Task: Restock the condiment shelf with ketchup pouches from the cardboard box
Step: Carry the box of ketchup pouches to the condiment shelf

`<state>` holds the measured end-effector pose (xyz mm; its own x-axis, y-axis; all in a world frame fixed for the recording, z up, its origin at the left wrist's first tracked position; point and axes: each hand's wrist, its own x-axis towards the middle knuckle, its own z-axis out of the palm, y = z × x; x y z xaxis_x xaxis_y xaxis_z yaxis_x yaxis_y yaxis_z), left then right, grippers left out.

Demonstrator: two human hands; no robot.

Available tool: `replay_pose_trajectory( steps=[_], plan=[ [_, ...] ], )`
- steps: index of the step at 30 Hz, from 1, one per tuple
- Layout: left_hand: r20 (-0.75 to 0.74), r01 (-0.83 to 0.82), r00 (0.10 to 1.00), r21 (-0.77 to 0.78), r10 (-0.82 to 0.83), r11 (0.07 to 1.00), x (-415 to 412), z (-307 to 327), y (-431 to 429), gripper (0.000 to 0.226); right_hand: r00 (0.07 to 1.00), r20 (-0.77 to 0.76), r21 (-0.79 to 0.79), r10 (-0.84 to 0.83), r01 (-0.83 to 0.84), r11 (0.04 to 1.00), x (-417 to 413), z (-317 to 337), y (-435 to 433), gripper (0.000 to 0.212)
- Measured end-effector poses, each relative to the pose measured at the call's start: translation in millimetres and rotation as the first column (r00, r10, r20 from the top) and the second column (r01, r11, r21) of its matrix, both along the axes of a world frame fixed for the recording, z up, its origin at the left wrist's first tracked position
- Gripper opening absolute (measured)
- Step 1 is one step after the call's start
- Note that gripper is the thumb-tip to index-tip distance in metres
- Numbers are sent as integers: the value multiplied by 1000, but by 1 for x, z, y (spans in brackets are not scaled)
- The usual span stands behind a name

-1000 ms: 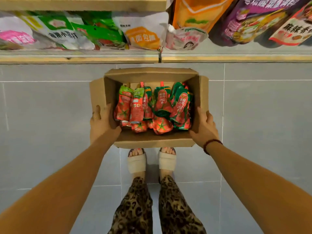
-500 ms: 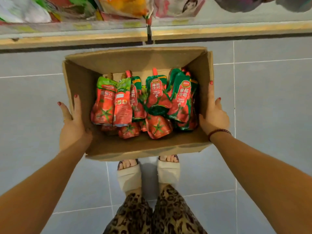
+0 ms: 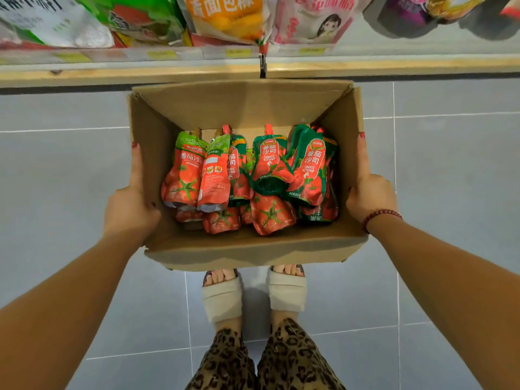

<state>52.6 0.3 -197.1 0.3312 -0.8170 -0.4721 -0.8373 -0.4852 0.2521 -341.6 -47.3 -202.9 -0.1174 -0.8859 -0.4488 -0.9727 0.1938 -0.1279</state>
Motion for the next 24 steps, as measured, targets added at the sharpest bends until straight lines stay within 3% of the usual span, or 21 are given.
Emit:
replay_pose_trajectory(
  steps=[10,14,19,24],
  plan=[
    [-19,-100,995,89,102,991,48,80,49,122,981,-17,117,194,-190,975,46,76,-8,120],
    [23,-192,981,108,191,975,77,140,84,118,947,-29,148,321,-313,938,84,124,-11,98],
    [89,-359,932,95,351,928,112,234,141,115,845,75,57,529,-533,844,145,196,-18,115],
    [97,-510,857,19,506,860,144,331,204,112,726,75,-5,684,-686,728,229,291,-20,116]
  ],
)
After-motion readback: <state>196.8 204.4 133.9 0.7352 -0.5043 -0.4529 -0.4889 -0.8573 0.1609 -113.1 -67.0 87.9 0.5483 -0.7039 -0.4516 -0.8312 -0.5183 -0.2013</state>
